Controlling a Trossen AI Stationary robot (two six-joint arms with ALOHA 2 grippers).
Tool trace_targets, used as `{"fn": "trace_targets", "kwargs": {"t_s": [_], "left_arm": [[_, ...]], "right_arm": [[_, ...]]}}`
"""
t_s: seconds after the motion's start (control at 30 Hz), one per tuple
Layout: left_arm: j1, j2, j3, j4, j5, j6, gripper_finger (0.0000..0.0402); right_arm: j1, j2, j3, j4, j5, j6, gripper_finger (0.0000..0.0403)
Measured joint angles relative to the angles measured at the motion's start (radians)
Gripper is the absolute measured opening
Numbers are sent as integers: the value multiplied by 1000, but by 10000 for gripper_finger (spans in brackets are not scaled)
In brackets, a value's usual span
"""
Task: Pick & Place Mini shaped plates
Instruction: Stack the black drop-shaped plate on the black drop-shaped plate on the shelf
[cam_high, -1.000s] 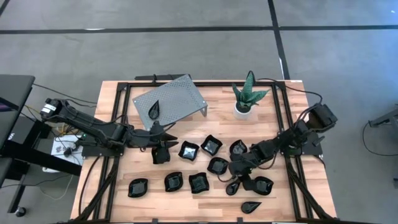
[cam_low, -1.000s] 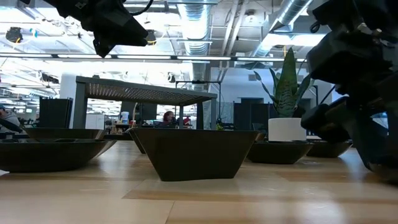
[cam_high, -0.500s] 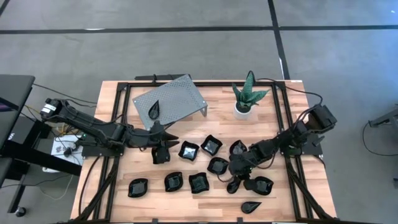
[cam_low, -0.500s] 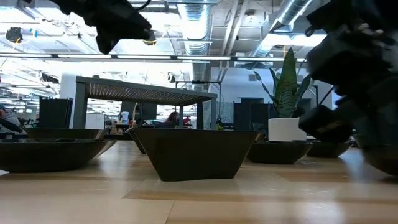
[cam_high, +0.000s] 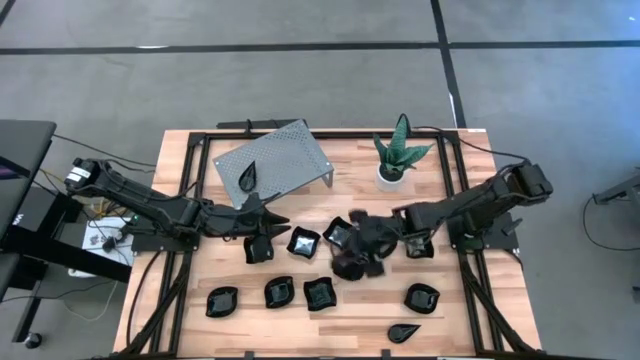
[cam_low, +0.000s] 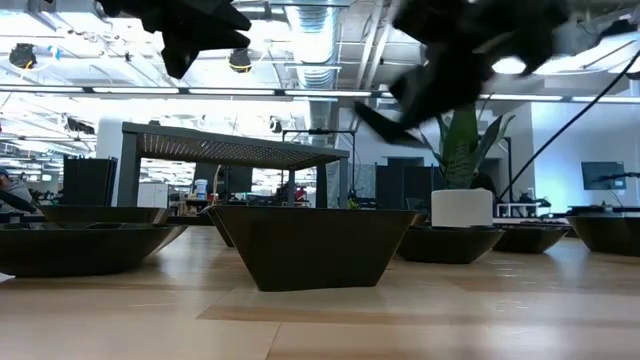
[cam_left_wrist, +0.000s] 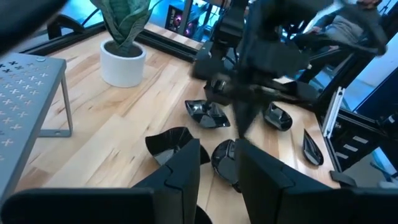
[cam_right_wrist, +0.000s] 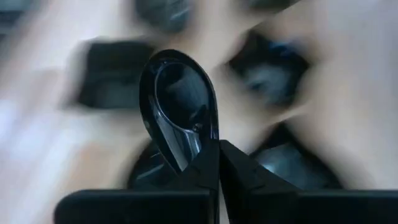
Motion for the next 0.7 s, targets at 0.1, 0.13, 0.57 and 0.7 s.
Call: {"fn": "trace_targets", "kwargs": {"t_s": [0.1,0.13,0.57,0.7], "left_arm": [[1,6,0,-1,0,0,102],[1,8,0,2,0,0,102],[1,170,0,78,-2,99,102],[6,194,1,104,-36,202,102]], "right_arm": [[-25,36,89,19,162,-115,2],[-36,51,118,16,202,-137,3],[-157,328,416,-75,146,-107,4],[-163,386,478,-169,147,-67,1]]}}
